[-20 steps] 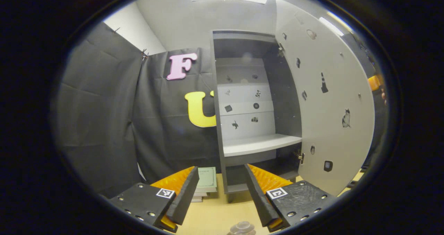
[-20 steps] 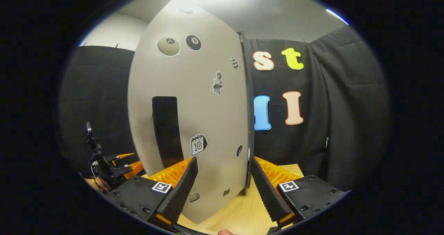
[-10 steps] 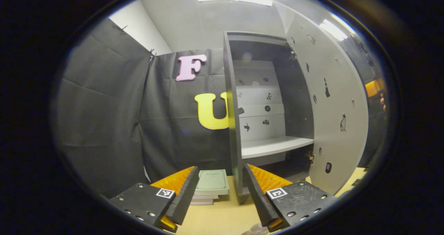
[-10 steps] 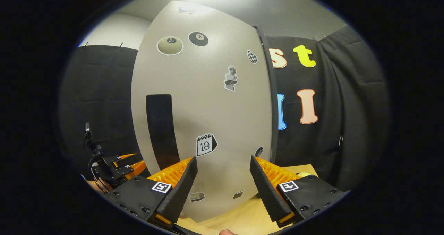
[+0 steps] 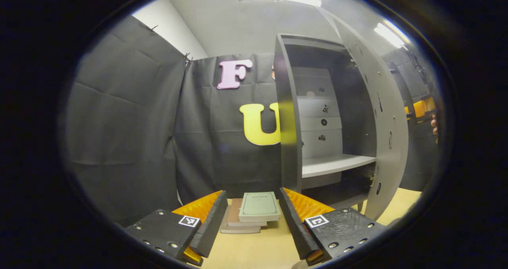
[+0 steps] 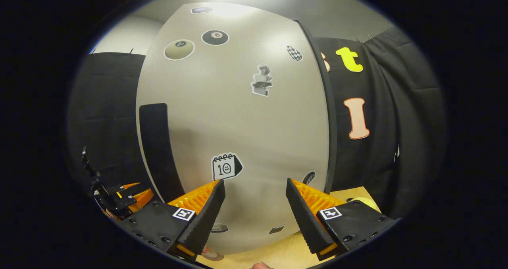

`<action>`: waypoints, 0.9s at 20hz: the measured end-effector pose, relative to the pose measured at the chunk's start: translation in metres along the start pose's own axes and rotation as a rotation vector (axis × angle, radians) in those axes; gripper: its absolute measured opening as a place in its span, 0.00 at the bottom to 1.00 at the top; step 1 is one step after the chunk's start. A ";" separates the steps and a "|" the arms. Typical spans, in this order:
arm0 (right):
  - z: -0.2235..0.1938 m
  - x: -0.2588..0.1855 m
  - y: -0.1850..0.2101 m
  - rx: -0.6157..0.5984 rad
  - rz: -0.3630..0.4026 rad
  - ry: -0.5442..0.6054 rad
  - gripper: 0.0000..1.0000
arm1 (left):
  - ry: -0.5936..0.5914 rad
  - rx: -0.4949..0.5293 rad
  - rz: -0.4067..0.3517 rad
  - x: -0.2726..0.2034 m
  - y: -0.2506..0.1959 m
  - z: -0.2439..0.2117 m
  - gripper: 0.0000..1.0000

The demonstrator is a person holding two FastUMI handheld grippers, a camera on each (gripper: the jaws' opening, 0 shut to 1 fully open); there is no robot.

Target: Open the cabinet door with the right hand, grasp the bottle in the cabinet with the left hand and place it on the coaster, then close the cabinet door with the right hand.

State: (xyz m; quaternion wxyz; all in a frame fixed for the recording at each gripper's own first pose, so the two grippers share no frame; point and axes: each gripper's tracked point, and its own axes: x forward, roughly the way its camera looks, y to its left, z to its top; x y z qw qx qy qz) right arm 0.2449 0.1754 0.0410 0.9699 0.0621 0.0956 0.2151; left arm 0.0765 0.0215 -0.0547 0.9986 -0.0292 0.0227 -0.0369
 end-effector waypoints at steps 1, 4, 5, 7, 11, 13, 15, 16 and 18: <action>-0.001 0.006 0.002 0.001 -0.007 0.001 0.98 | 0.008 0.000 0.008 0.001 0.005 -0.004 0.78; -0.007 0.020 0.000 0.000 -0.042 0.011 0.98 | 0.024 0.006 0.030 0.002 0.018 -0.011 0.81; -0.009 0.021 -0.001 0.002 -0.053 0.013 0.98 | 0.026 0.008 0.036 0.004 0.022 -0.013 0.81; -0.011 0.027 -0.002 0.006 -0.072 0.020 0.98 | 0.032 0.009 0.047 0.007 0.028 -0.016 0.81; -0.020 0.053 0.004 0.010 -0.084 0.037 0.98 | 0.044 0.009 0.066 0.010 0.041 -0.023 0.78; -0.017 0.058 0.001 0.018 -0.098 0.020 0.98 | 0.050 0.013 0.077 0.011 0.047 -0.027 0.81; -0.019 0.064 0.002 0.042 -0.099 0.022 0.98 | 0.059 0.010 0.083 0.012 0.052 -0.031 0.78; -0.020 0.068 0.003 0.053 -0.095 0.028 0.98 | 0.061 0.010 0.088 0.014 0.055 -0.032 0.78; -0.018 0.076 0.003 0.062 -0.097 0.021 0.98 | 0.071 0.007 0.096 0.015 0.060 -0.036 0.79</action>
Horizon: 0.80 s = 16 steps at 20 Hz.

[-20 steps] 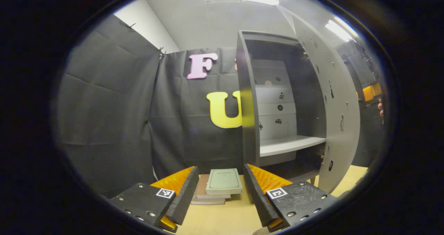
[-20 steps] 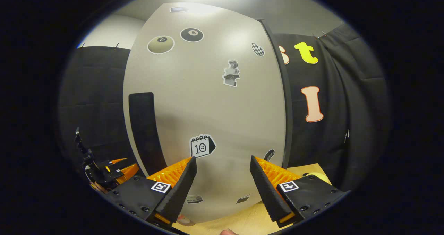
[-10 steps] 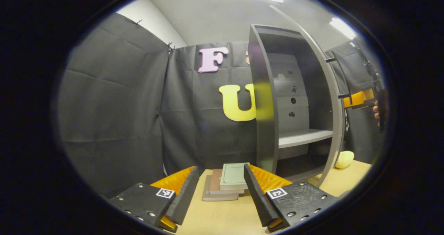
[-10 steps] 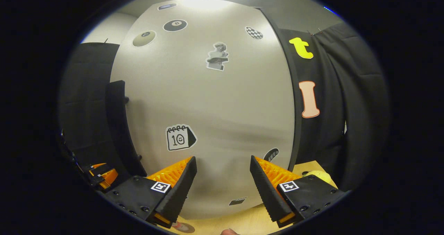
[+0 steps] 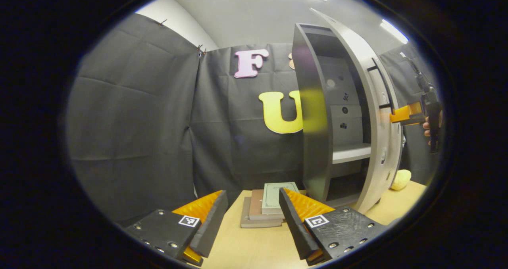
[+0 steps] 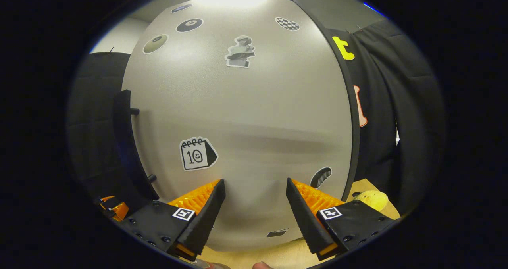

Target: Open the cabinet door with the right hand, grasp the bottle in the cabinet with the left hand and place it on the coaster, then close the cabinet door with the right hand.

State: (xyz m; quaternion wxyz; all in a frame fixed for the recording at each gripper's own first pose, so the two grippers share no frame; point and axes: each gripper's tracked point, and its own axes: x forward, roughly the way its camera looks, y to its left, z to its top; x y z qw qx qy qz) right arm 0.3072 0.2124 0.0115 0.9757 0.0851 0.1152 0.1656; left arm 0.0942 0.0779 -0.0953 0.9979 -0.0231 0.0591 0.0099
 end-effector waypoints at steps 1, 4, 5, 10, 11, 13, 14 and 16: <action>0.000 0.003 0.002 -0.003 -0.003 -0.005 0.98 | 0.004 -0.002 0.003 0.001 0.002 -0.002 0.79; 0.001 0.012 0.004 -0.010 -0.015 -0.016 0.98 | 0.015 -0.008 0.010 0.003 0.007 -0.005 0.83; 0.001 0.013 0.004 -0.010 -0.018 -0.018 0.98 | 0.016 -0.008 0.012 0.003 0.009 -0.006 0.81; 0.002 0.017 0.004 -0.003 -0.034 -0.032 0.98 | 0.028 -0.010 0.031 0.000 0.020 -0.011 0.78; 0.002 0.018 0.005 -0.003 -0.038 -0.034 0.98 | 0.030 -0.015 0.032 -0.002 0.022 -0.012 0.78; 0.003 0.018 0.004 -0.008 -0.045 -0.038 0.98 | 0.040 -0.027 0.034 -0.005 0.025 -0.014 0.79; 0.003 0.018 0.004 -0.015 -0.046 -0.042 0.98 | 0.046 -0.028 0.036 -0.006 0.025 -0.015 0.79; 0.004 0.018 0.002 -0.039 -0.041 -0.058 0.98 | 0.039 -0.028 0.034 -0.005 0.020 -0.011 0.81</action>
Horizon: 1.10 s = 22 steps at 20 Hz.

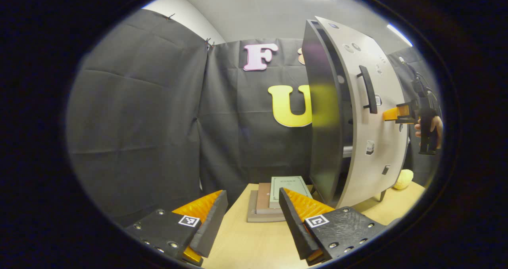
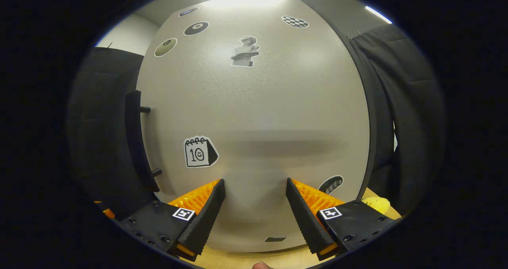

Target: Open the cabinet door with the right hand, grasp the bottle in the cabinet with the left hand and place it on the coaster, then close the cabinet door with the right hand.

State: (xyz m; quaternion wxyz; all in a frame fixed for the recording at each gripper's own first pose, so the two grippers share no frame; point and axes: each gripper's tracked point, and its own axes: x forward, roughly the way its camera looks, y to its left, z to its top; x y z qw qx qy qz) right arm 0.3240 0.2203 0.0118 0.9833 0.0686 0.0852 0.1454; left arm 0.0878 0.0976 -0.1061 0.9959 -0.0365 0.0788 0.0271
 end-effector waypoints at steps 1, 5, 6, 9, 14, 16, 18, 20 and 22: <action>-0.001 0.000 -0.002 -0.013 -0.005 0.001 0.98 | -0.001 -0.002 -0.002 0.000 -0.005 0.001 0.79; 0.000 -0.019 -0.010 -0.025 0.027 0.001 0.93 | -0.003 0.003 -0.004 -0.003 -0.040 0.016 0.79; 0.002 -0.028 -0.015 -0.019 0.031 -0.008 0.98 | -0.012 0.006 -0.020 -0.005 -0.054 0.024 0.79; 0.006 -0.066 -0.039 -0.014 0.029 -0.021 0.98 | -0.037 0.029 -0.060 -0.016 -0.097 0.050 0.79; 0.011 -0.134 -0.094 -0.034 -0.006 -0.036 0.98 | -0.078 0.027 -0.131 -0.039 -0.173 0.083 0.79; 0.014 -0.160 -0.114 -0.049 -0.019 -0.043 0.98 | -0.082 0.028 -0.148 -0.053 -0.199 0.089 0.79; 0.014 -0.185 -0.133 -0.063 -0.029 -0.052 0.98 | -0.091 0.038 -0.158 -0.070 -0.222 0.095 0.79; 0.012 -0.208 -0.152 -0.079 -0.037 -0.058 0.98 | -0.093 0.051 -0.164 -0.087 -0.244 0.098 0.78; 0.008 -0.224 -0.168 -0.086 -0.045 -0.064 0.98 | -0.092 0.058 -0.175 -0.103 -0.267 0.102 0.78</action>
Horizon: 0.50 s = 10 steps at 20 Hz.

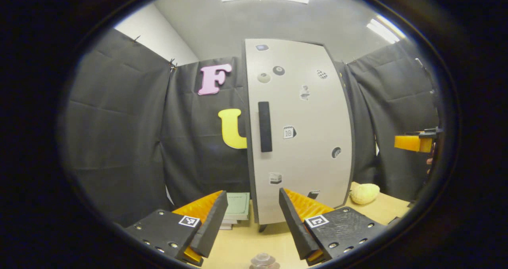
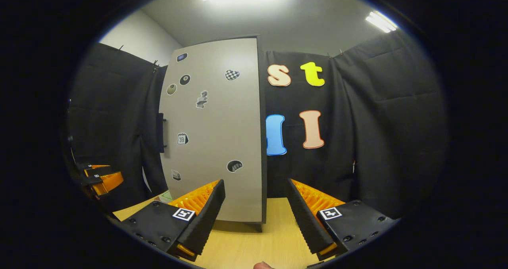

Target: Open the cabinet door with the right hand, grasp the bottle in the cabinet with the left hand and place it on the coaster, then close the cabinet door with the right hand.

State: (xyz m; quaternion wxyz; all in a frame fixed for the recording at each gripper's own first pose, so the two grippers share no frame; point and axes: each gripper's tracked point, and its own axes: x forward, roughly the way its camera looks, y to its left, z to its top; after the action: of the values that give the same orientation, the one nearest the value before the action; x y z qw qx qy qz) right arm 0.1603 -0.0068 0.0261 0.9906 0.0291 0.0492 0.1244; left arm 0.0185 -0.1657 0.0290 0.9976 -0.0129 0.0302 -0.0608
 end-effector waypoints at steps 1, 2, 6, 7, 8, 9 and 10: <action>-0.004 -0.006 -0.003 -0.001 0.006 0.002 0.98 | -0.003 0.008 0.003 -0.006 -0.007 0.001 0.78; -0.008 -0.012 -0.006 -0.004 0.011 0.005 0.98 | -0.009 0.015 0.008 -0.013 -0.015 0.005 0.78; -0.018 -0.028 -0.018 -0.011 0.005 0.014 0.98 | -0.001 -0.002 0.015 -0.039 -0.028 0.000 0.78; -0.019 -0.030 -0.019 -0.013 0.005 0.011 0.98 | 0.004 -0.008 0.016 -0.046 -0.027 -0.003 0.78; -0.018 -0.034 -0.020 -0.017 0.001 0.005 0.98 | 0.005 -0.011 0.020 -0.052 -0.025 -0.005 0.78; -0.018 -0.036 -0.022 -0.023 -0.008 -0.002 0.98 | 0.006 -0.012 0.021 -0.055 -0.021 -0.006 0.78; -0.017 -0.038 -0.023 -0.023 -0.020 -0.009 0.98 | 0.008 -0.012 0.023 -0.058 -0.017 -0.007 0.81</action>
State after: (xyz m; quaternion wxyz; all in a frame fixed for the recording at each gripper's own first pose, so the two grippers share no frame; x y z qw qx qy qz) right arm 0.1277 -0.0378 0.0108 0.9922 0.0178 0.0434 0.1151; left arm -0.0411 -0.1752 0.0258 0.9980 -0.0186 0.0347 -0.0495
